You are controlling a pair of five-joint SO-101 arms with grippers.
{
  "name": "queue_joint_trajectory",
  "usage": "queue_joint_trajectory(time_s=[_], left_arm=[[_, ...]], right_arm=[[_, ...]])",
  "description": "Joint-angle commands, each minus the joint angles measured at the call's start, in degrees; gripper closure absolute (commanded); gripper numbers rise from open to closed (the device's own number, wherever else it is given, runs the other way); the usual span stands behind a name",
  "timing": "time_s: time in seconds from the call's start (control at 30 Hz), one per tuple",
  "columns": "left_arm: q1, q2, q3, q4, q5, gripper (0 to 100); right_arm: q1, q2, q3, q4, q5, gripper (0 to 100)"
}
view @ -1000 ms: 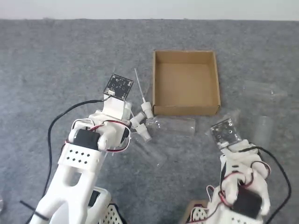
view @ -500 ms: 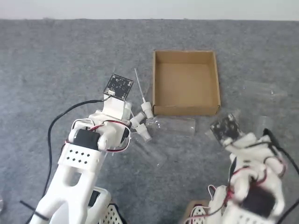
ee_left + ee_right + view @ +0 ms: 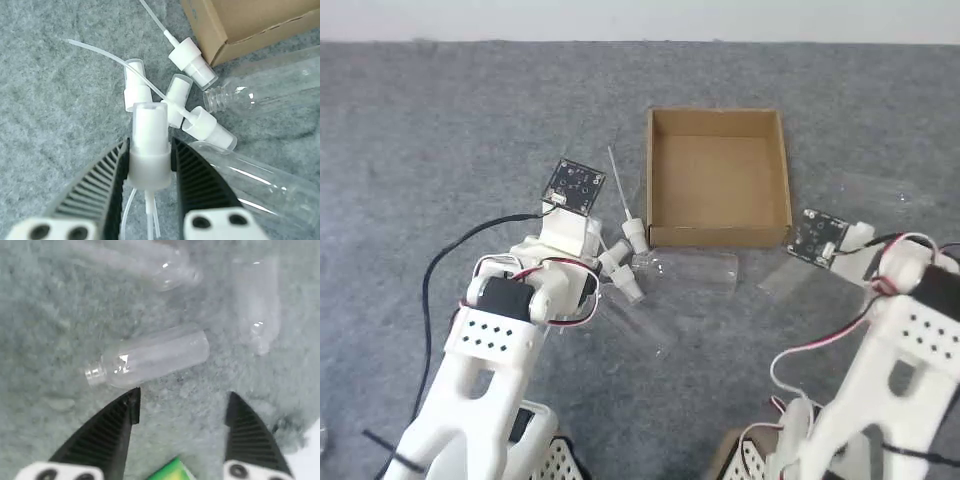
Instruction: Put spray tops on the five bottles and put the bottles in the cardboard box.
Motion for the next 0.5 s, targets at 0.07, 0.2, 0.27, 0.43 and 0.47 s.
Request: queue_joint_trajectory(time_s=[0.07,0.2,0.27,0.43,0.47], left_arm=[[-0.4,-1.4,-0.3,-1.1,-0.5,99],[-0.4,-1.4,-0.3,-1.1,-0.5,99],[-0.4,-1.4,-0.3,-1.1,-0.5,99],[-0.4,-1.4,-0.3,-1.1,-0.5,99],[-0.4,-1.4,-0.3,-1.1,-0.5,99]], right_arm=[[3.2,3.5,-4.0,-1.1,18.0,71.9],[3.2,5.7,-4.0,-1.3,22.3,71.7],[3.2,7.3,-4.0,-1.4,24.2,71.7],[3.3,13.8,-4.0,-8.1,25.2,71.6],[3.3,15.2,-4.1,-9.3,25.3,71.6]])
